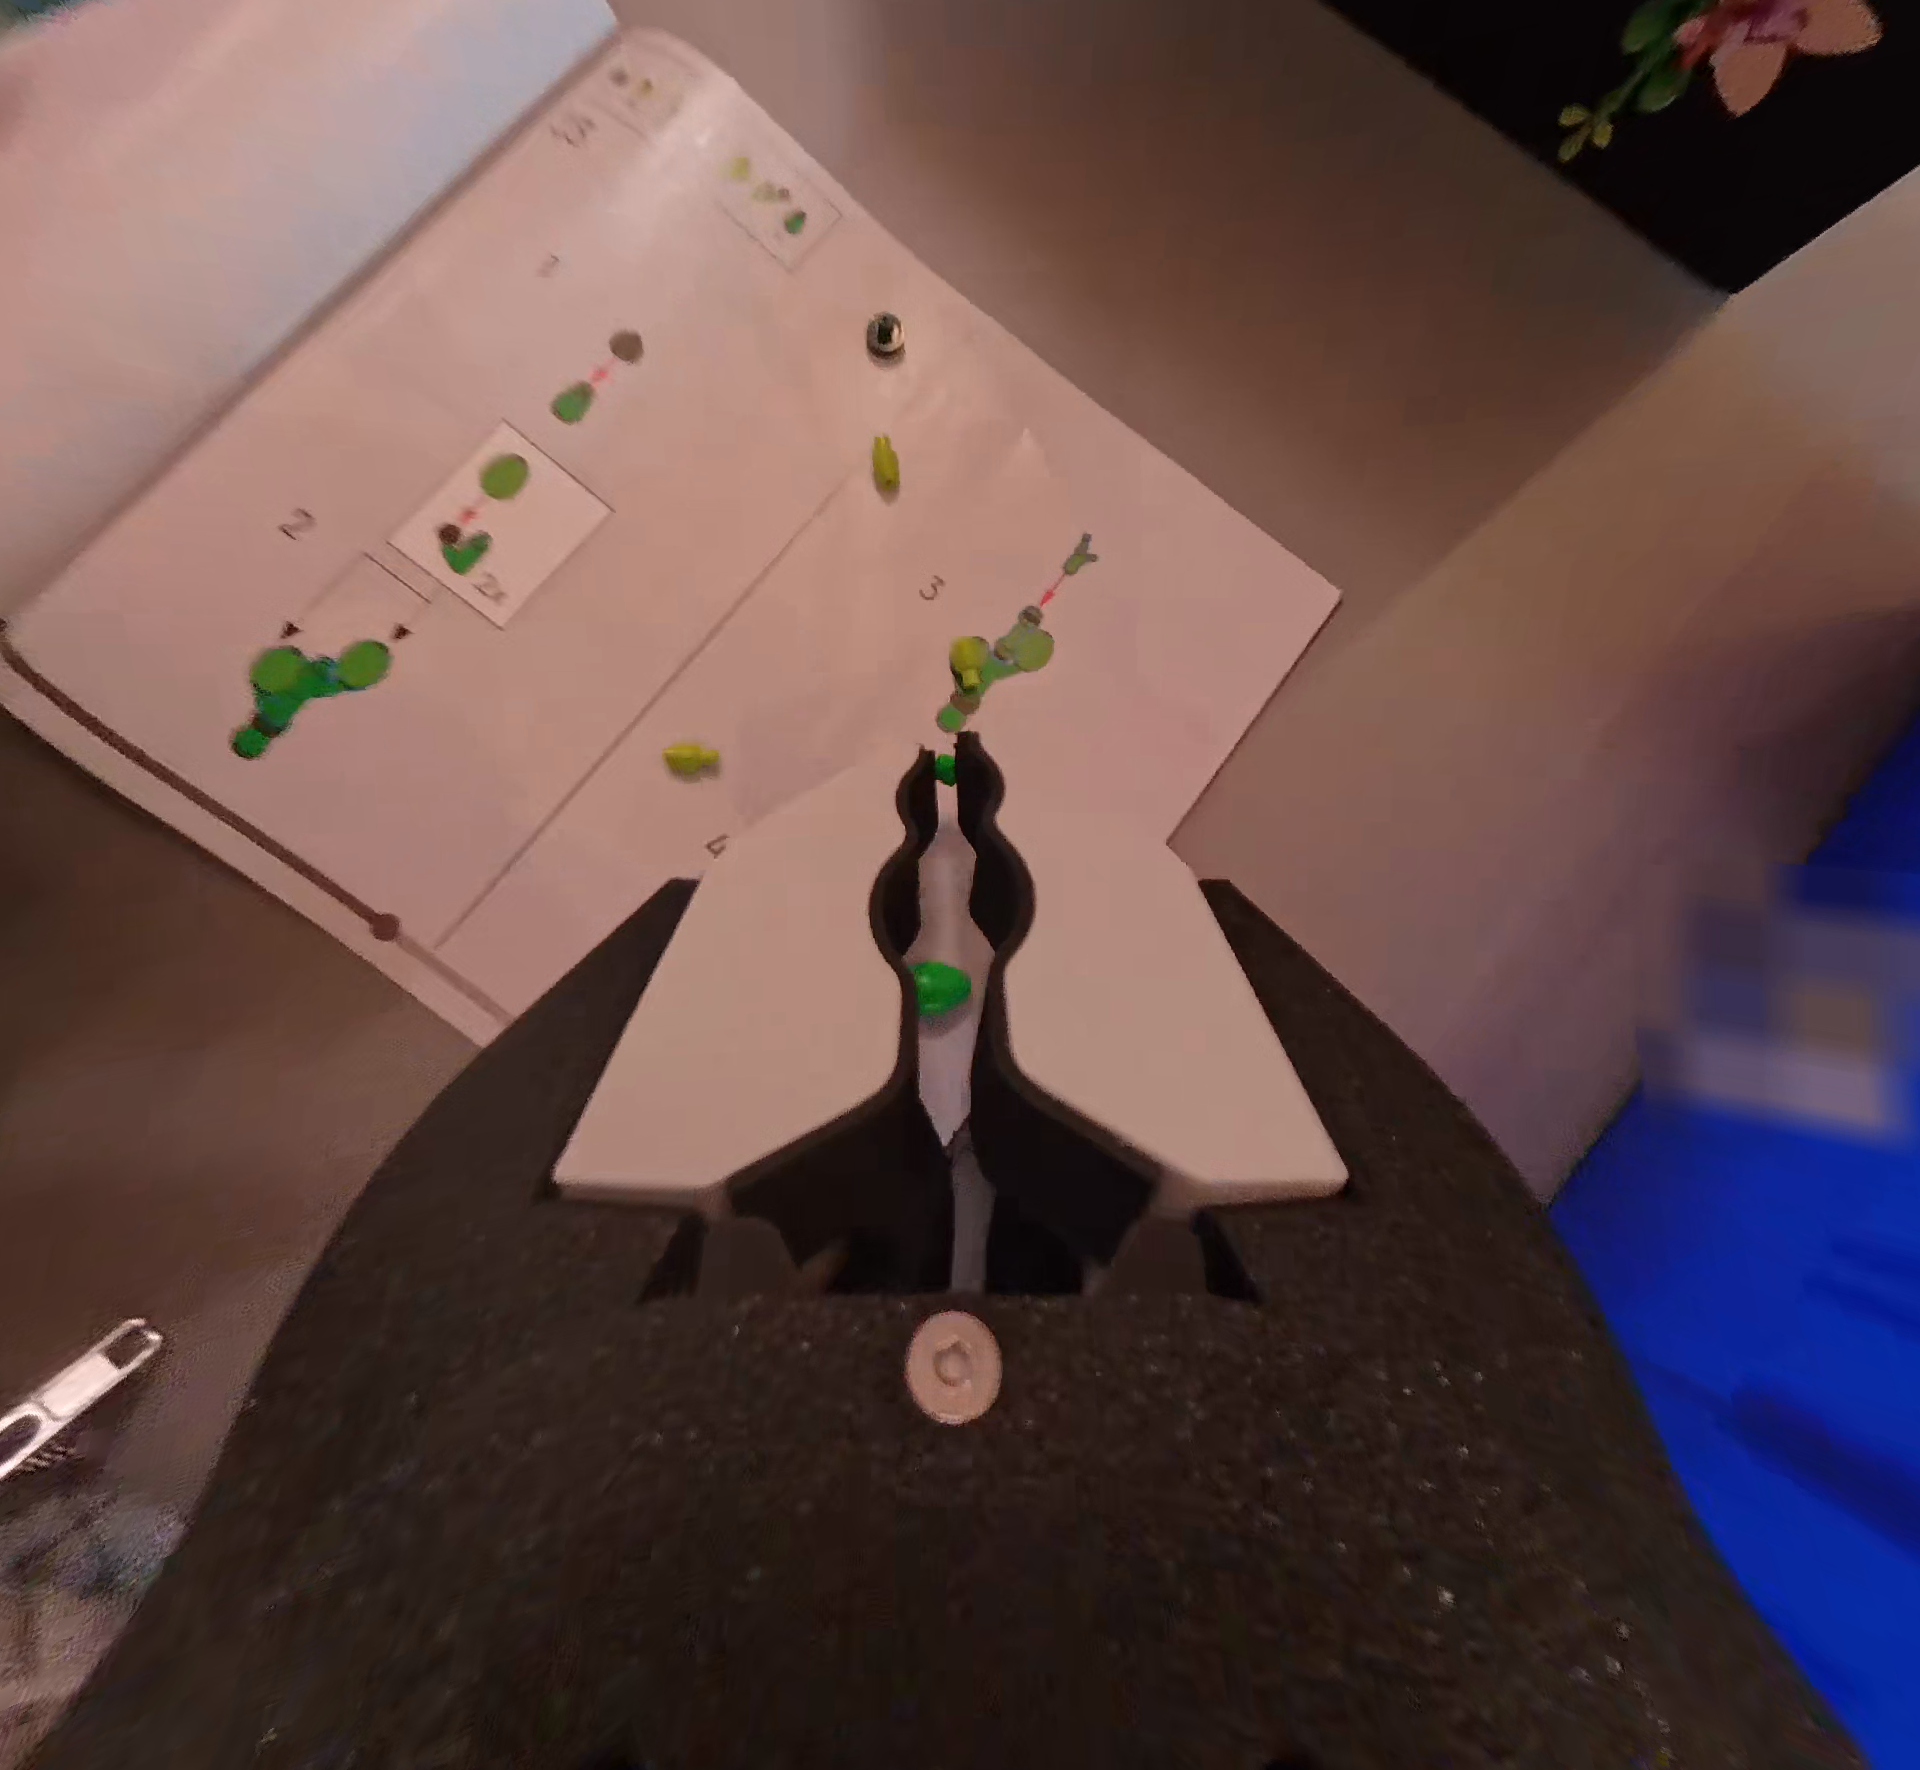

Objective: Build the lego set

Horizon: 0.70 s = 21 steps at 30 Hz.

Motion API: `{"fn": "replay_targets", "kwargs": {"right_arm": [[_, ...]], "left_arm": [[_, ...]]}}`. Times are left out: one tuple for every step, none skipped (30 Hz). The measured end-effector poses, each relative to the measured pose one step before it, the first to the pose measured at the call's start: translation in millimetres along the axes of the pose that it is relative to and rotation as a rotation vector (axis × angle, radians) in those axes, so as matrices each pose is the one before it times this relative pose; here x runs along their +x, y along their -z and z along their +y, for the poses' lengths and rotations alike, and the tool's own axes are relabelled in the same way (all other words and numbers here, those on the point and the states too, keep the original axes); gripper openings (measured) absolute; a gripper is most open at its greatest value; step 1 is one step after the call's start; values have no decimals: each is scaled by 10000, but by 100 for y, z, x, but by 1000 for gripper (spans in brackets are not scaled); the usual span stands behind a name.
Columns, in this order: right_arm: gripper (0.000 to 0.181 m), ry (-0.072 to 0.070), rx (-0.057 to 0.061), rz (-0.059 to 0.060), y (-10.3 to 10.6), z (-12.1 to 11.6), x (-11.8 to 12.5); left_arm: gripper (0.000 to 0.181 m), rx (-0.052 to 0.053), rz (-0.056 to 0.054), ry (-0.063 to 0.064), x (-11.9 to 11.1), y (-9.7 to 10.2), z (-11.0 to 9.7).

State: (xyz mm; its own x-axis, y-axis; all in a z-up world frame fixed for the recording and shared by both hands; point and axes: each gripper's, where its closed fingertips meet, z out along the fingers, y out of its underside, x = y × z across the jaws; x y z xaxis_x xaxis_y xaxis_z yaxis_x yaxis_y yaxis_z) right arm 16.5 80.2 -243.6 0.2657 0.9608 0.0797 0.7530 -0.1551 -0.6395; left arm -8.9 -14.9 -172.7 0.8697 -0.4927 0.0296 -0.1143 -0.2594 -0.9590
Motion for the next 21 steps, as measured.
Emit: {"fn": "replay_targets", "kwargs": {"right_arm": [[4,26,-208,16,-223,342,77],[4,17,-201,-30,-218,341,15],[5,47,-180,-68,-174,296,-72],[7,44,-89,-7,-95,134,0],[7,71,-40,-24,1,24,-32],[10,113,-74,-27,56,19,-37],[14,103,-11,28,91,-75,12],[16,59,105,90,145,-204,93],[17,48,176,39,177,-286,41],[17,17,241,17,242,-374,18],[17,-65,252,54,308,-381,113],[17,-102,280,13,344,-429,101],[18,-139,320,-11,368,-493,89],[21,-159,456,-5,406,-716,92],[22,-148,562,-54,465,-856,-31],[21,-125,530,-70,430,-841,-74],[21,-83,494,-50,377,-802,-62],[20,-35,385,-59,275,-591,-76],[18,7,192,-86,126,-262,-115],[16,17,36,-9,37,5,11],[11,15,88,215,34,2,306]], "left_arm": [[32,-6,31,68,-83,6,96],[32,-10,36,66,-56,-8,75],[32,-8,48,51,-16,-22,49],[32,-10,50,31,4,-24,40],[32,-14,41,18,3,-44,40],[32,-14,30,8,5,-40,22],[32,-17,19,2,-20,-52,42],[32,-23,5,9,-62,-56,56],[32,-26,-7,24,-81,-63,76],[32,-35,-12,37,-98,-71,93],[32,-40,-16,37,-83,-53,94],[32,-29,-19,22,-59,-30,60],[32,-15,-13,11,-34,-15,30],[32,-10,-5,13,-8,-13,16],[32,-8,-8,14,-20,-9,15],[32,-8,-16,7,-30,-19,1],[32,-16,-17,2,-38,-37,15],[32,-25,-12,-1,-30,-44,22],[32,-17,-7,-5,-21,-38,5],[32,-4,-8,-5,-7,-41,-20],[32,2,-8,-4,13,-31,-31]]}}
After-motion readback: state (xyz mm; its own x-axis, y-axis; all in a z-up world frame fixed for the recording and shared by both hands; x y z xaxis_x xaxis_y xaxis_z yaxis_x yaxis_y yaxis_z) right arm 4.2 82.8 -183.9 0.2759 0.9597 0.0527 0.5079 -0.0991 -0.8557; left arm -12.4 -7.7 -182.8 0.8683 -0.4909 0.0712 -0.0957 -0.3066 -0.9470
